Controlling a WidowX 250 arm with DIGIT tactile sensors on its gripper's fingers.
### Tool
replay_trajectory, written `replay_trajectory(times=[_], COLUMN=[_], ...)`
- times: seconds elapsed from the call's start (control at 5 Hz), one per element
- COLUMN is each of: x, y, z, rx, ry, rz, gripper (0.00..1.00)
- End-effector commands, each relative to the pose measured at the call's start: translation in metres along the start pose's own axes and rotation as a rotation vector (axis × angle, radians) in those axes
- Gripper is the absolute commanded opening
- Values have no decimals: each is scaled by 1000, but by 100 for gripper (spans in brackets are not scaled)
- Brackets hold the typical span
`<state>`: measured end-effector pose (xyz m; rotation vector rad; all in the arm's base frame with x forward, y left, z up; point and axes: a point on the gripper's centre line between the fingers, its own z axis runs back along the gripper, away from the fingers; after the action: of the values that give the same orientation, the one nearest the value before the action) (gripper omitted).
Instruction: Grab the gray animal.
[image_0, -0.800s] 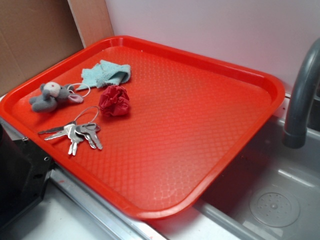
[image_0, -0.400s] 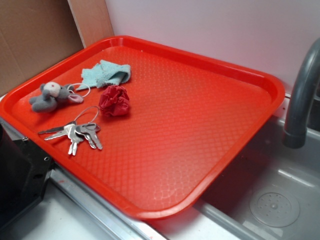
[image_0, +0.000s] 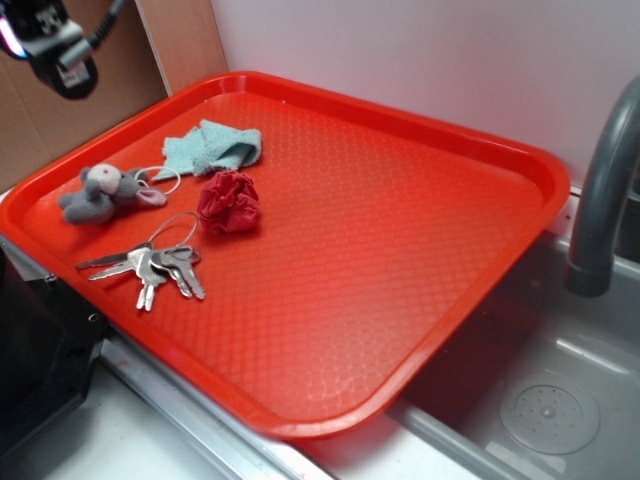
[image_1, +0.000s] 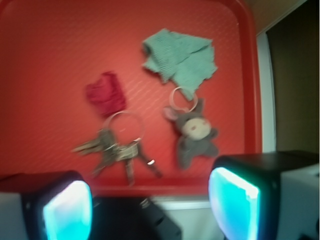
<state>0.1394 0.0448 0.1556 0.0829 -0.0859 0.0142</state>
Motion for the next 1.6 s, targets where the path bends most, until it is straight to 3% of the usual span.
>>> replay_trajectory(times=[0.0, 0.2, 0.6, 0.8, 1.0, 1.2, 1.4], x=[1, -1, 5, 10, 9, 10, 15], y=[39, 54, 38, 34, 34, 34, 33], z=[-50, -79, -128, -136, -138, -118, -87], rx=[62, 60, -63, -60, -27, 33, 106], ry=[42, 44, 9, -3, 18, -9, -77], rz=[12, 1, -49, -52, -26, 3, 130], gripper=[100, 100, 100, 100, 0, 0, 0])
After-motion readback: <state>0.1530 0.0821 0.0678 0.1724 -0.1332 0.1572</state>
